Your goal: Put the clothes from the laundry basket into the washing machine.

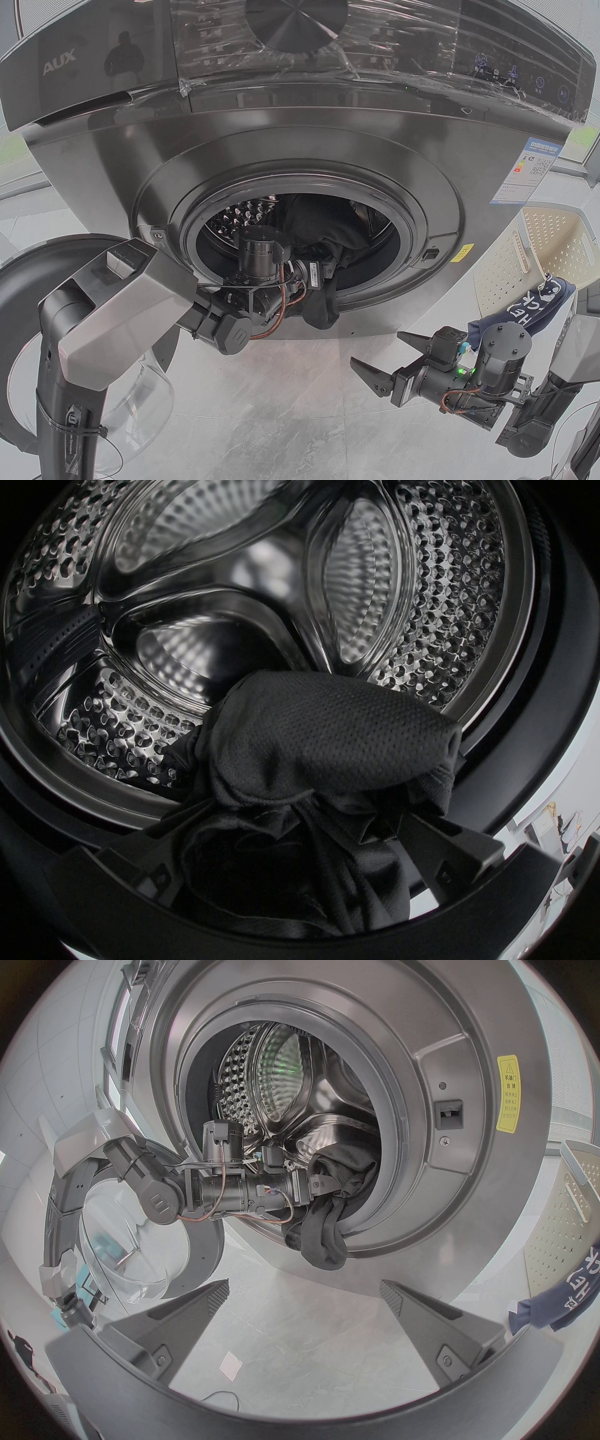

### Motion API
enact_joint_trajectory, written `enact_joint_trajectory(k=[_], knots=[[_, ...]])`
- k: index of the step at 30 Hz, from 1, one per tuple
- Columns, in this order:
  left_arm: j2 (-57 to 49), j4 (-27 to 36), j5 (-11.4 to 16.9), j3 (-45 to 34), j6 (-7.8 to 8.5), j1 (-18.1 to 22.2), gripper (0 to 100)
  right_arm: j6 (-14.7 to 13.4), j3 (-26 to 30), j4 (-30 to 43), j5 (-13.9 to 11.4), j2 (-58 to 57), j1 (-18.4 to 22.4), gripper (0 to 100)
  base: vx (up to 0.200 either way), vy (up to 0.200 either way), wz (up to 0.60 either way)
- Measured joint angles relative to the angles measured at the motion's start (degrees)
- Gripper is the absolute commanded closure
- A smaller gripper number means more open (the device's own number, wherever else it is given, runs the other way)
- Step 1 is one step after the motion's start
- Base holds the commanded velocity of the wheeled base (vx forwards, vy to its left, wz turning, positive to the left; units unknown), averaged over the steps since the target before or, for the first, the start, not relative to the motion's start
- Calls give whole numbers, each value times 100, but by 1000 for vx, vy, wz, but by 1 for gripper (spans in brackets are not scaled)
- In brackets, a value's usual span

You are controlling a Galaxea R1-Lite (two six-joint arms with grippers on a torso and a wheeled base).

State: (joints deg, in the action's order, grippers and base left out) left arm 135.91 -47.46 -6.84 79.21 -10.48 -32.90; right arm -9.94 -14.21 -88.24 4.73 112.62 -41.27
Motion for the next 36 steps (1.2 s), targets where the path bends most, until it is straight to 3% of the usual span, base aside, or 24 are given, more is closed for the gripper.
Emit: enact_joint_trajectory(k=[7, 16, 25, 36], knots=[[56, 6, -2, -41, 162, 30, 100, 0, -2, 2, 0, 0, -2, 0, 0, 0, 0], [133, 82, -27, 229, 118, 16, 100, 0, -9, 0, 2, 0, -2, 0, 0, 0, 0], [367, -2, -339, 1670, -207, 124, 100, 0, -15, 0, 2, 0, -2, 0, 0, 0, 0], [1064, -173, -774, 3385, -282, 261, 100, 0, -15, 0, -5, -21, 17, 0, 0, 0, 0]])
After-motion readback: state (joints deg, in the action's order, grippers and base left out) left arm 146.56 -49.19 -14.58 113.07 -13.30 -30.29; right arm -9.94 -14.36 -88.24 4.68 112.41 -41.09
